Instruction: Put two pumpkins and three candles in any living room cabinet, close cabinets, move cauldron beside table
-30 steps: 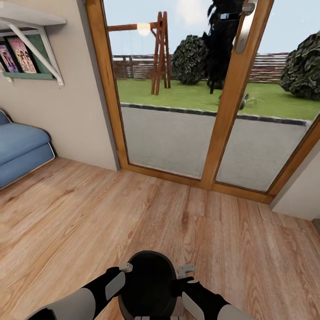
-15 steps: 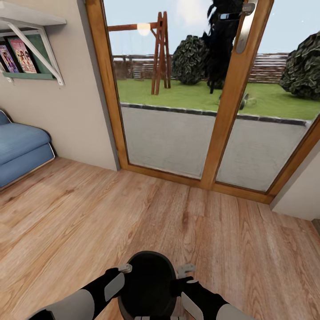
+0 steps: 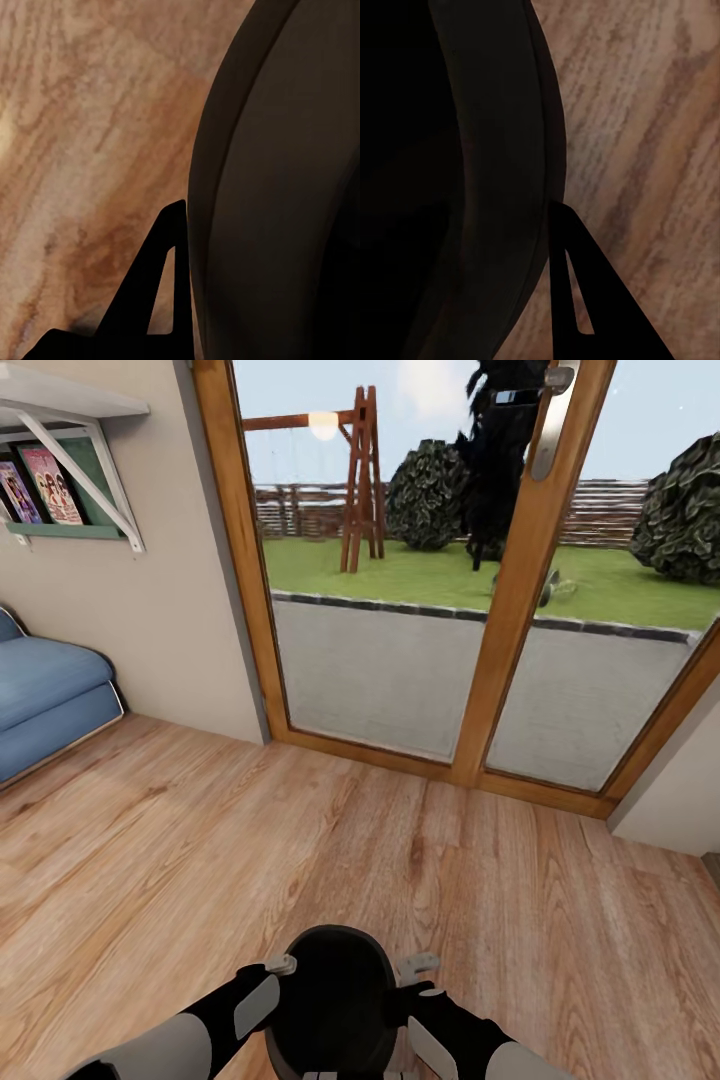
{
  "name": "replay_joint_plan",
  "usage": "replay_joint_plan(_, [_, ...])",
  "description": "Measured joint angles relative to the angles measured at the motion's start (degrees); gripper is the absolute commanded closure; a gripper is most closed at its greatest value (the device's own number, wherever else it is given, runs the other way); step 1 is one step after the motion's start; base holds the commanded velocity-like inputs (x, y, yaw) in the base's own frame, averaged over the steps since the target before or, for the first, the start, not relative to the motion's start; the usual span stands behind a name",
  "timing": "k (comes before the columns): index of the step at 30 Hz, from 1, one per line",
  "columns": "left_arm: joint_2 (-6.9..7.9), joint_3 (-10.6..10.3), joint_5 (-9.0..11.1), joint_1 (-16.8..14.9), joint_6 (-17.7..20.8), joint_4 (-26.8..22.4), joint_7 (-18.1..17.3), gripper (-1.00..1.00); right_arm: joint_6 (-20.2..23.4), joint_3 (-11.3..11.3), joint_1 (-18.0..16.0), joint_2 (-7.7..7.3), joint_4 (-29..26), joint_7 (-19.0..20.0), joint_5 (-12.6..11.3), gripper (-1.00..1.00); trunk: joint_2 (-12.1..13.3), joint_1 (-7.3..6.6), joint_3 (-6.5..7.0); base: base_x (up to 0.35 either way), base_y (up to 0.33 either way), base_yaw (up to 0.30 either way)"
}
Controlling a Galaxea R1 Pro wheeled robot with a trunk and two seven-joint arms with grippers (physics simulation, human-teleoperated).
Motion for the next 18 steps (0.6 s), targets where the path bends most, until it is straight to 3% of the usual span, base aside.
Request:
replay_joint_plan(6, [0.00,0.40,-0.34,0.07,0.02,-0.07,0.01,1.00,0.00,-0.07,-0.01,0.04,0.04,-0.03,0.06,1.00,0.00,0.00,0.00,0.000,0.000,0.000])
replay_joint_plan(9, [0.06,0.25,-0.16,0.10,0.03,-0.18,0.02,1.00,0.01,-0.01,-0.02,0.07,0.03,-0.15,0.01,1.00,0.00,0.00,0.00,0.000,0.000,0.000])
replay_joint_plan(10, [0.13,-0.88,0.62,-0.01,0.02,-0.21,0.02,1.00,0.01,-0.44,0.00,0.09,0.08,-0.08,0.10,1.00,0.00,0.00,0.00,0.000,0.000,0.000])
replay_joint_plan(18, [0.14,-0.80,0.47,0.03,0.04,-0.27,0.02,1.00,0.01,-0.45,0.00,0.09,0.09,-0.09,0.12,1.00,0.00,0.00,0.00,0.000,0.000,0.000])
